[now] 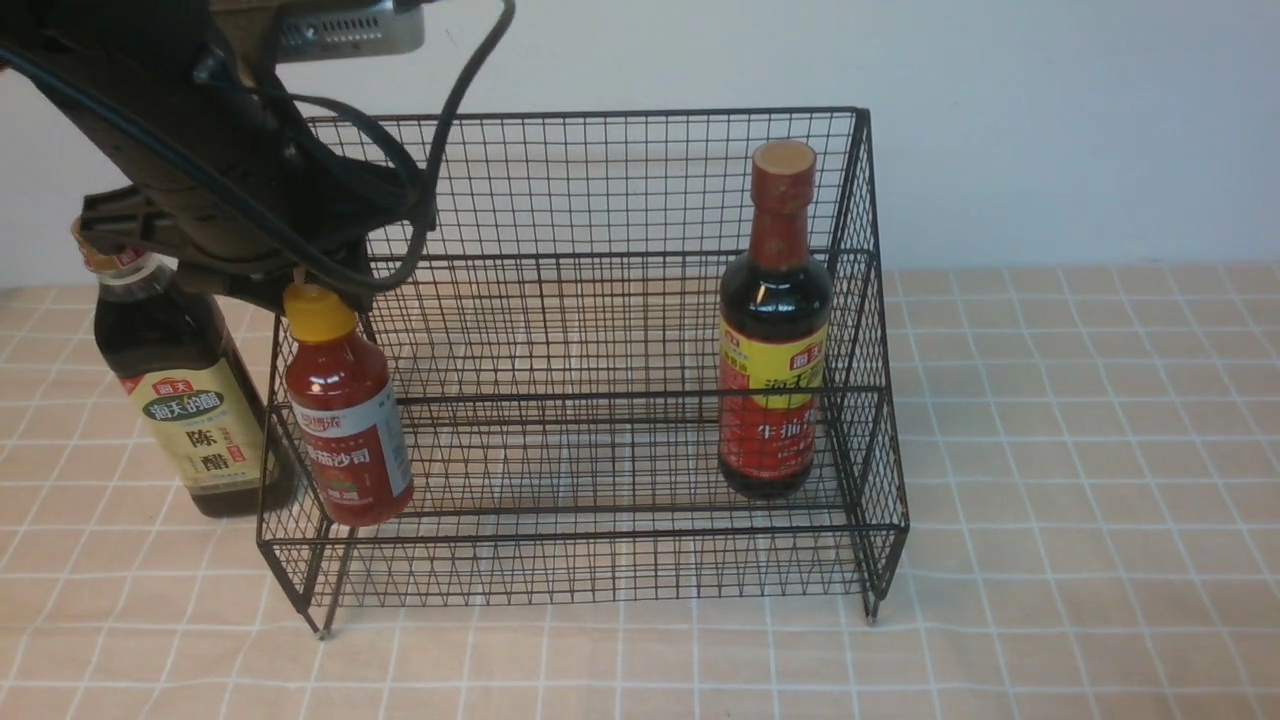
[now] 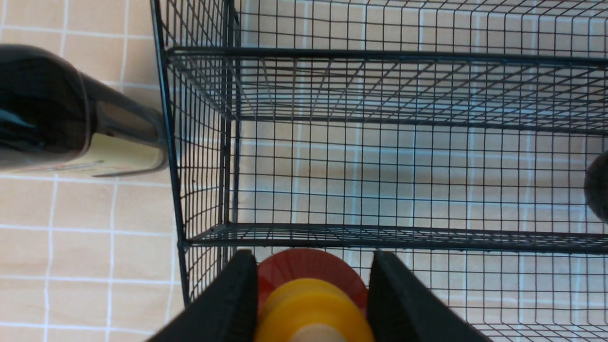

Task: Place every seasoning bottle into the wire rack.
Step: Use the left arm to put the condiment bottle back on the shelf, then use the left arm to grab the condiment bottle closest to it

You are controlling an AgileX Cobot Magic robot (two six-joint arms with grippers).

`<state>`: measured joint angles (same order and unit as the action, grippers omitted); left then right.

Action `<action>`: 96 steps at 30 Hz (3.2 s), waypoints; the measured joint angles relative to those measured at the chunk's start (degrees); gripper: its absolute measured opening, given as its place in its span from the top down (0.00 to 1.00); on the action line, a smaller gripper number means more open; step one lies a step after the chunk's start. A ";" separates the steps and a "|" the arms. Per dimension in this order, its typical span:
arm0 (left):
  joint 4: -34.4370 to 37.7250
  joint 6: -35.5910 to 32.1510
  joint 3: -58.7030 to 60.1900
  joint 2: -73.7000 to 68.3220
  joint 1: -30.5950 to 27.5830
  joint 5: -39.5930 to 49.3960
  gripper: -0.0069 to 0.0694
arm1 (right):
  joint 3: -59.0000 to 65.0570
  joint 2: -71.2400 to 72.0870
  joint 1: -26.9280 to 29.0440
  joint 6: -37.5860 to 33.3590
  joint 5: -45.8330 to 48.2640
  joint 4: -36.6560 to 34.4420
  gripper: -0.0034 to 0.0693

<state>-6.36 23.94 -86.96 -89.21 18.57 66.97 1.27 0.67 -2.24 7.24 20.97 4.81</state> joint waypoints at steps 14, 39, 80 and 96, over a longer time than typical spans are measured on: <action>-1.06 0.87 0.00 -5.83 3.03 3.29 0.56 | 0.00 0.00 0.00 0.00 0.00 0.00 0.97; 0.11 0.49 -0.06 -9.12 3.20 3.49 0.40 | 0.00 0.00 0.00 0.00 0.00 0.00 0.97; 9.52 -17.39 -12.35 -1.03 -25.04 5.21 0.51 | 0.00 0.00 0.00 0.00 0.00 0.00 0.97; 7.56 -20.52 -12.35 -11.46 -25.04 4.78 0.20 | 0.00 0.00 0.00 0.00 0.00 0.00 0.97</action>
<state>1.20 3.42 -99.31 -100.67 -6.47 71.75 1.27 0.67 -2.24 7.24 20.97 4.81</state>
